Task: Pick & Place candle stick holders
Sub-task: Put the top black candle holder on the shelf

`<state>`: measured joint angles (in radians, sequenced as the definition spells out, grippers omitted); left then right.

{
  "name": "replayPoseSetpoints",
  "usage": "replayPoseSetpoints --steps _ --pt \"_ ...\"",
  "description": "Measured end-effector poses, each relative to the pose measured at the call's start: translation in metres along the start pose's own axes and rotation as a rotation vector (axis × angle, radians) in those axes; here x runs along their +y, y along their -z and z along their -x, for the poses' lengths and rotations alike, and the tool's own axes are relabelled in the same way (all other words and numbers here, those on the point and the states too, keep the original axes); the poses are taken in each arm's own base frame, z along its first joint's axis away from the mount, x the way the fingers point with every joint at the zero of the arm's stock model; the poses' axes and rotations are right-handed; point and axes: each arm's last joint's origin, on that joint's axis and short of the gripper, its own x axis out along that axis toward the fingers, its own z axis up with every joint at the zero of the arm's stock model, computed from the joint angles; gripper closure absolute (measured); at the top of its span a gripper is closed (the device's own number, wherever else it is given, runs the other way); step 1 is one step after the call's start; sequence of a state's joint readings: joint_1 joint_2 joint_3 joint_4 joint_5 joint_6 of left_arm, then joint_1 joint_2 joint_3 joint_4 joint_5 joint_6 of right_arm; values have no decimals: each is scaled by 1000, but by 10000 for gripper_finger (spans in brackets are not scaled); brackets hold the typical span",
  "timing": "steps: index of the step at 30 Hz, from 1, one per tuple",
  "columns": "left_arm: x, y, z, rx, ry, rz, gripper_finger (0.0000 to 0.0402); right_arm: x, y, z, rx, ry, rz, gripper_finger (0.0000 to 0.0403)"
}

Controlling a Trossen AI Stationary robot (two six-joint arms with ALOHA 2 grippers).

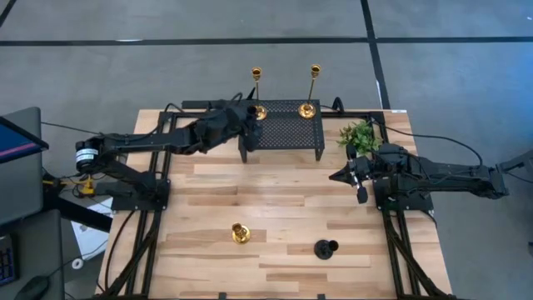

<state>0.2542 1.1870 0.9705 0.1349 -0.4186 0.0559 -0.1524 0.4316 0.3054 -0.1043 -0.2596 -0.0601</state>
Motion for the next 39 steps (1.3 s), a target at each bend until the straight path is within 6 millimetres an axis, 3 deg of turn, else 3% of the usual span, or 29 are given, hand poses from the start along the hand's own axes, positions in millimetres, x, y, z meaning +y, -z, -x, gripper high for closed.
replayPoseSetpoints --steps 17,39 --pt "1 4 -1 35 2 52 389 0 0 0 0 0 0 403" --pt "-5 18 -19 76 -8 86 387 0 0 0 0 0 0 403"
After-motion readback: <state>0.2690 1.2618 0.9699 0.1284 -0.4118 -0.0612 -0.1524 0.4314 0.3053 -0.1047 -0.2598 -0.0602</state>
